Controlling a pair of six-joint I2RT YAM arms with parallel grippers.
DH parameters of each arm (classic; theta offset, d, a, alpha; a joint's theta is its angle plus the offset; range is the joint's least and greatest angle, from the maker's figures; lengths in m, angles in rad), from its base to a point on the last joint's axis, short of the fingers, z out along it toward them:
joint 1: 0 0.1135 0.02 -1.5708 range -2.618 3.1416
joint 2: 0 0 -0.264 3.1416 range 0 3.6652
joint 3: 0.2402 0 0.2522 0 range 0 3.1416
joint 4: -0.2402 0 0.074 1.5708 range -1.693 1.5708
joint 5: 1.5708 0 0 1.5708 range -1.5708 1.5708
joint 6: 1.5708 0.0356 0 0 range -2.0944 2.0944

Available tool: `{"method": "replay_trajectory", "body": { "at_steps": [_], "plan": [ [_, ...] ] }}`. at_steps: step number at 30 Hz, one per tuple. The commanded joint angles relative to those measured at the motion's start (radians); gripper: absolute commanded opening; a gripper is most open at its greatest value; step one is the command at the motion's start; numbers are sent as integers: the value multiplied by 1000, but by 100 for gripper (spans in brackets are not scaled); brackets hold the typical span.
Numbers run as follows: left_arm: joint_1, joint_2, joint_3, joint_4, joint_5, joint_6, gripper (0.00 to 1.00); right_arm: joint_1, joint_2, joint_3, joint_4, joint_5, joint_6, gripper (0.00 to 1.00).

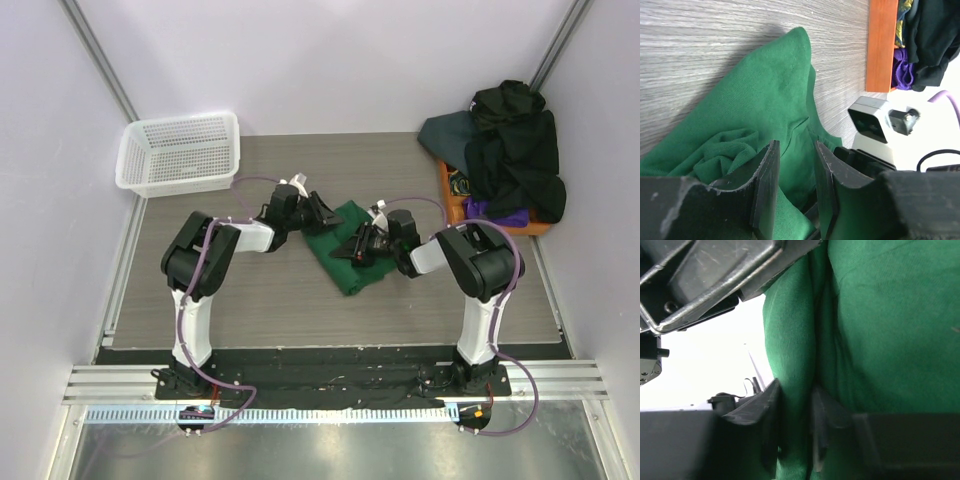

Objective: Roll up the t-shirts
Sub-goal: Roll the T-shirt to the center of the board.

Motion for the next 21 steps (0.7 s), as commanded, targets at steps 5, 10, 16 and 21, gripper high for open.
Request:
{"method": "replay_trajectory", "body": {
  "at_steps": [5, 10, 16, 21],
  "plan": [
    [15, 40, 8, 55, 27, 49, 37, -8, -152, 65, -357, 101, -221, 46],
    [16, 38, 5, 62, 42, 45, 37, -2, -238, 108, -550, 168, -309, 61],
    [16, 31, -10, 82, 54, 45, 37, 18, -376, 120, -715, 269, -408, 64],
    [16, 23, -8, 76, 60, 50, 37, 60, -520, 146, -891, 347, -493, 64]
  ]
}}
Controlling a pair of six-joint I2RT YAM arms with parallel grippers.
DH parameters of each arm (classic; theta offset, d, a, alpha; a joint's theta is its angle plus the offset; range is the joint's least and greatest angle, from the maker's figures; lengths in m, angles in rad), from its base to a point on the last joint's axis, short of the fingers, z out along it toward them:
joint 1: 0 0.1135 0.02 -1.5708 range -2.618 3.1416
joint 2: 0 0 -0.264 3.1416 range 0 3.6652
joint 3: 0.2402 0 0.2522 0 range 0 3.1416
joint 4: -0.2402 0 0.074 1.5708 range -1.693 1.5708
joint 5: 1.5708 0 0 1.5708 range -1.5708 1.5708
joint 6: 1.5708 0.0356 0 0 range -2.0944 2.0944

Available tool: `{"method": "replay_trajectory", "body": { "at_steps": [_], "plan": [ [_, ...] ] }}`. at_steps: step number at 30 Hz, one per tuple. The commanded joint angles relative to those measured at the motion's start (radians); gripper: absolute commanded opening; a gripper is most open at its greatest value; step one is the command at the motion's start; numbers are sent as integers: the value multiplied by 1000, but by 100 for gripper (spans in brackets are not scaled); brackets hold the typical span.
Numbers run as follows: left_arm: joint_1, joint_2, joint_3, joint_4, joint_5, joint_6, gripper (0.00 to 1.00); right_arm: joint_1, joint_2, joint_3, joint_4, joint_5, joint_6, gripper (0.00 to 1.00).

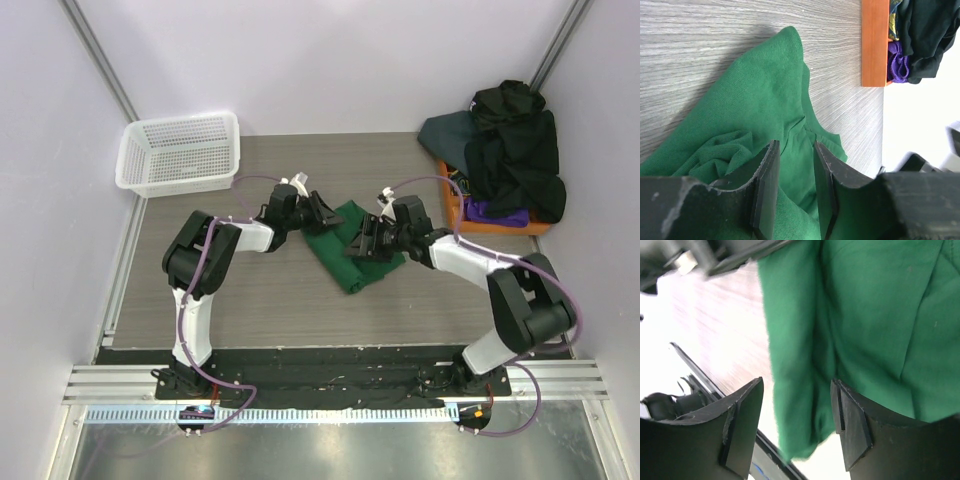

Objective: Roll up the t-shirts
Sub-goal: Roll the T-shirt to the center of the board.

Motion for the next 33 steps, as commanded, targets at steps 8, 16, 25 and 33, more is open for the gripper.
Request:
{"method": "replay_trajectory", "body": {
  "at_steps": [8, 16, 25, 33],
  "plan": [
    [10, 5, 0, 13, 10, 26, 36, 96, -188, 77, -248, 28, -134, 11],
    [10, 8, 12, -6, 10, 30, 36, 76, -68, 29, -162, -34, -114, 1],
    [10, 51, 61, -22, 29, 44, 36, -4, 53, -96, -9, -126, -74, 1],
    [17, 79, 151, -90, 76, 62, 37, -44, 113, -150, 88, -167, -51, 1]
  ]
}}
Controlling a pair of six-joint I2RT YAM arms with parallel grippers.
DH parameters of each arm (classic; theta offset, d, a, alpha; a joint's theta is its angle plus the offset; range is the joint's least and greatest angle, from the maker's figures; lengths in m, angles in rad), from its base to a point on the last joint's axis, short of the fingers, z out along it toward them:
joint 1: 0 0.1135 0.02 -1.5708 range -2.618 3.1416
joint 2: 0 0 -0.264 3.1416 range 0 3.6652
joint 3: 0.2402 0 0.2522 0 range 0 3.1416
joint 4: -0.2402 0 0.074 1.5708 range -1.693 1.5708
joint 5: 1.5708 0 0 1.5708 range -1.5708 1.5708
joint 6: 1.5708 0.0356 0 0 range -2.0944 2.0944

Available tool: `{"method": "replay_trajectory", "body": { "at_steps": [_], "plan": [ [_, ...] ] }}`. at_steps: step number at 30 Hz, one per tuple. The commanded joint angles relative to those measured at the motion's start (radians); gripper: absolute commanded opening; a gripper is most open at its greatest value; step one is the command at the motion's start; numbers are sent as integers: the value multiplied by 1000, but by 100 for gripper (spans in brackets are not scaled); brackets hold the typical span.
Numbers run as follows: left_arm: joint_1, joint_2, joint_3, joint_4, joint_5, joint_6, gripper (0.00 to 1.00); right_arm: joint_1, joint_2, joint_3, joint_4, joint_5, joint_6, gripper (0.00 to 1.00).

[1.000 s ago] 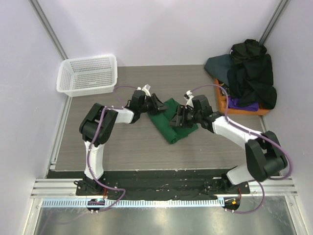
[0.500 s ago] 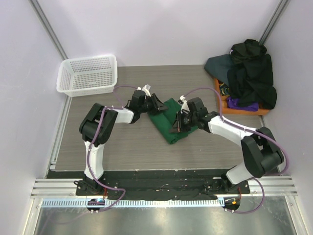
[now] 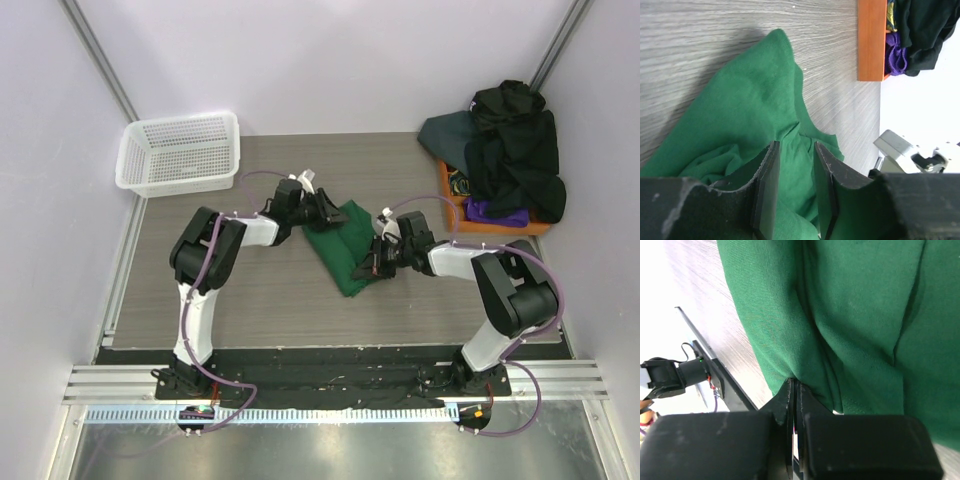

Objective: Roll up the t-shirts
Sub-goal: Roll the T-shirt to the center of the board.

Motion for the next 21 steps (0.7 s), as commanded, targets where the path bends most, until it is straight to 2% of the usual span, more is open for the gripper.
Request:
{"method": "replay_trajectory", "body": {
  "at_steps": [1, 5, 10, 14, 19, 21],
  "plan": [
    [19, 11, 83, -75, 16, 66, 38, -1, 32, -28, 20, 18, -5, 1],
    [34, -44, 213, -256, 8, 129, 39, -1, -2, -5, -25, 28, -15, 1],
    [45, -154, 276, -394, -39, 186, 45, -1, -38, 30, -57, 39, -28, 1],
    [45, -266, 178, -402, -91, 180, 52, -1, -39, 47, -98, 39, -32, 1],
    [49, -445, -78, -330, -173, 140, 59, 0, -41, 59, -109, 33, -40, 1],
    [52, -485, -161, -295, -217, 88, 66, 0, -39, 61, -111, 33, -40, 1]
  ]
}}
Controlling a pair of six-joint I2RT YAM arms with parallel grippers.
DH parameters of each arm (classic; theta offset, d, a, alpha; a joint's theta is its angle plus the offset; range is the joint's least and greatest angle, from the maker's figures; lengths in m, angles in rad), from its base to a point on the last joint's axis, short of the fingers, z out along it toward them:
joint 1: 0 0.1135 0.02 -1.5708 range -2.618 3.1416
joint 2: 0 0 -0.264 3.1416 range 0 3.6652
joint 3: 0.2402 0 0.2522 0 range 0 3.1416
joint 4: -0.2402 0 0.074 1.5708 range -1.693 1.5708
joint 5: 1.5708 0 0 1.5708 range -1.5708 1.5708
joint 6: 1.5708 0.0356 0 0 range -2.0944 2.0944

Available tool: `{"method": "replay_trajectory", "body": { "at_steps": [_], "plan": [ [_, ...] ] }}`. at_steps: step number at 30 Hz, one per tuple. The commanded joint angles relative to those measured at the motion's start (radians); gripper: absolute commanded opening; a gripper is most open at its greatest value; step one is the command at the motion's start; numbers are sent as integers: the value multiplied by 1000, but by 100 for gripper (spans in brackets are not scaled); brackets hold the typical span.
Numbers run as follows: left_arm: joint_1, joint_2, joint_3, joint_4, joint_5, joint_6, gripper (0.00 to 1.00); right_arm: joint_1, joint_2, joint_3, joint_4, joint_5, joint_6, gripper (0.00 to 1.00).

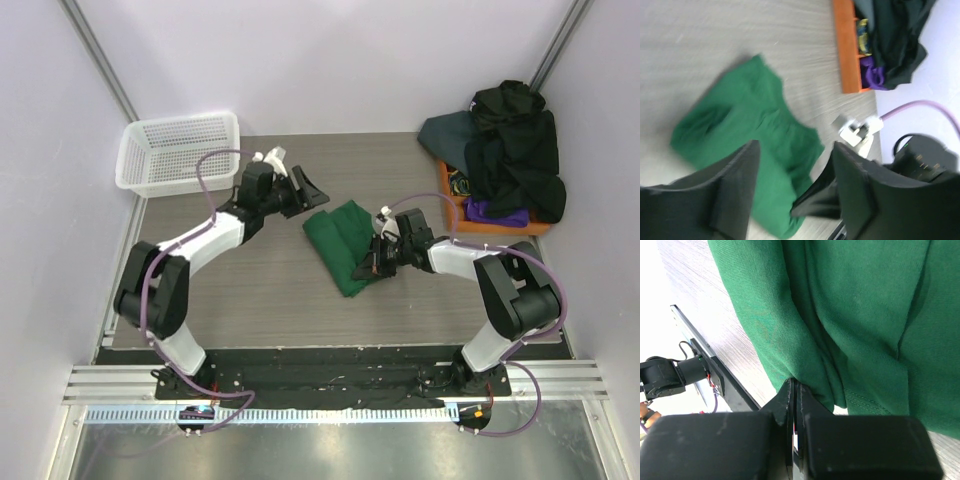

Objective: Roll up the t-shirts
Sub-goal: Roll the T-shirt to the center of the board.

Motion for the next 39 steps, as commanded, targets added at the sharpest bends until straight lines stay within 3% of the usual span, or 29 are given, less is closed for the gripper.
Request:
{"method": "replay_trajectory", "body": {
  "at_steps": [1, 2, 7, 18, 19, 20, 24, 39],
  "plan": [
    [3, -93, -197, 83, -111, -76, 70, 3, -24, 27, -37, 30, -28, 1],
    [3, -112, -225, 103, -129, -102, 79, 3, -22, 29, -35, 30, -28, 1],
    [1, -83, -290, 171, -166, -141, 81, 3, -22, 32, -31, 25, -22, 1],
    [14, 172, -267, 401, -112, -276, 82, 3, -15, 38, -26, 17, -16, 1],
    [15, 183, -265, 410, -126, -294, 84, 3, -15, 39, -24, 19, -16, 1],
    [15, 192, -264, 413, -134, -297, 93, 3, -15, 42, -24, 19, -18, 1],
    [17, 226, -239, 424, -155, -300, 93, 3, -13, 45, -24, 16, -16, 1],
    [15, 264, -192, 447, -128, -285, 48, 3, -12, 50, -31, 10, -28, 1]
  ]
}}
